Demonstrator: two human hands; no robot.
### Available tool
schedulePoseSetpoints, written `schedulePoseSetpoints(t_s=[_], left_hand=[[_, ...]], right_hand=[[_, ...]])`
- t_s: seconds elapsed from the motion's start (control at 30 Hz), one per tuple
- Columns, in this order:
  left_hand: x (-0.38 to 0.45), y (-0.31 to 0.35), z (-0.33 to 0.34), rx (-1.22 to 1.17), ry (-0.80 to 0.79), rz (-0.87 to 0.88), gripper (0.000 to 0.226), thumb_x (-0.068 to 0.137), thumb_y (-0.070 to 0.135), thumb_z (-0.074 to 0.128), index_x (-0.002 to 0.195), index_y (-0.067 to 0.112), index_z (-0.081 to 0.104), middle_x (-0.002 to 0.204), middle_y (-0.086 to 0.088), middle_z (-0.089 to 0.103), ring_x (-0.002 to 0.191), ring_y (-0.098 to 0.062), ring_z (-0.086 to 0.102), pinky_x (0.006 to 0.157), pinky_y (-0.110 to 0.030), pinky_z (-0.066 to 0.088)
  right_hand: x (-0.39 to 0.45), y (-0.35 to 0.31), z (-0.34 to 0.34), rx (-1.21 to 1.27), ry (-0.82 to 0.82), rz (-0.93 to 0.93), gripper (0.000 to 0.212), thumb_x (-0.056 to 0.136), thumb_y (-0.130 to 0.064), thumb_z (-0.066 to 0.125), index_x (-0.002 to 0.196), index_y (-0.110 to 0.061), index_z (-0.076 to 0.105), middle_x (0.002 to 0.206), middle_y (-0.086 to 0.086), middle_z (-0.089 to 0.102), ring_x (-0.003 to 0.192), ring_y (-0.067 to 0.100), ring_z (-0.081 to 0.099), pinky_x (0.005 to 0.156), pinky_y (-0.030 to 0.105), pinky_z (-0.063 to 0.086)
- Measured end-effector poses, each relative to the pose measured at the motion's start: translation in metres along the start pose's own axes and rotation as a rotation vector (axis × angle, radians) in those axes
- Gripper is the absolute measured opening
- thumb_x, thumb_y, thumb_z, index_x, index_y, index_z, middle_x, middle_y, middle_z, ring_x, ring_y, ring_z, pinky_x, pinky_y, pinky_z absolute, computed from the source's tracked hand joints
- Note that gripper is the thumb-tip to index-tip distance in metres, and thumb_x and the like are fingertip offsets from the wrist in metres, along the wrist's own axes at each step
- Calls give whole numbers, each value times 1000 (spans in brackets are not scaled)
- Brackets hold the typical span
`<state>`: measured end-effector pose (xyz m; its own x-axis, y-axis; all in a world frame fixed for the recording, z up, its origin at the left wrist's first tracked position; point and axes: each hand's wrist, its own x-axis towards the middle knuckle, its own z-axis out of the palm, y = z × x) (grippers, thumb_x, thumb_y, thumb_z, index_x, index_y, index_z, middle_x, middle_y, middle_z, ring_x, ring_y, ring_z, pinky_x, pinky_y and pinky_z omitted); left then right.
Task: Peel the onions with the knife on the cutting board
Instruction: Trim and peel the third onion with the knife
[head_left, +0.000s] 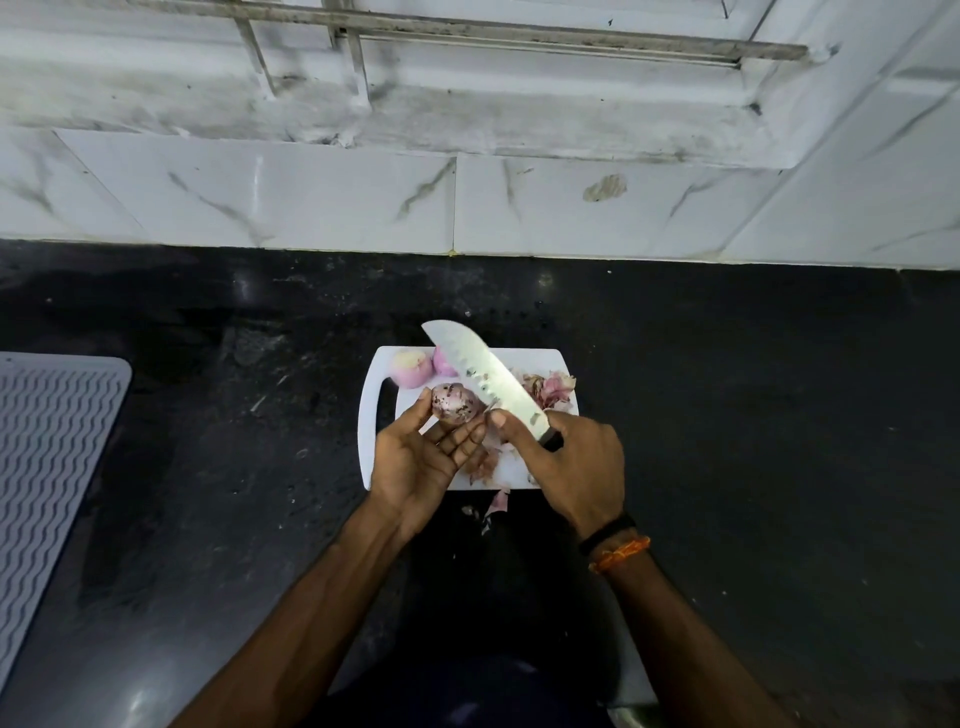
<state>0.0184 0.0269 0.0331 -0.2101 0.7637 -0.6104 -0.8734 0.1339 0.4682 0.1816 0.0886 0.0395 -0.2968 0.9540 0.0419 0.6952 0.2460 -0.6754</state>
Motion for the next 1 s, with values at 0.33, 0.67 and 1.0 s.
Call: schedulePoseSetpoints(t_s=[0.33, 0.67, 1.0], left_hand=[[-1, -1, 4, -41, -11, -23, 37, 95, 30, 55, 120, 5, 64, 108, -20, 71, 90, -27, 70, 78, -35, 60], [-1, -2, 5, -6, -8, 12, 31, 101, 28, 50, 105, 4, 69, 92, -15, 71, 79, -22, 70, 68, -33, 60], [-3, -3, 7, -26, -37, 6, 34, 102, 30, 49, 113, 4, 67, 105, -19, 72, 89, -26, 71, 77, -34, 60]], right_hand=[[1, 1, -1, -109, -8, -17, 78, 76, -92, 34, 64, -22, 65, 47, -12, 52, 48, 7, 55, 48, 29, 43], [-8, -6, -2, -216, -29, -139, 63, 83, -87, 35, 60, -31, 52, 49, -16, 42, 47, 4, 47, 49, 24, 40], [0, -6, 0, -137, 23, -23, 73, 83, -84, 38, 70, -17, 65, 53, -8, 58, 49, 7, 56, 50, 29, 48]])
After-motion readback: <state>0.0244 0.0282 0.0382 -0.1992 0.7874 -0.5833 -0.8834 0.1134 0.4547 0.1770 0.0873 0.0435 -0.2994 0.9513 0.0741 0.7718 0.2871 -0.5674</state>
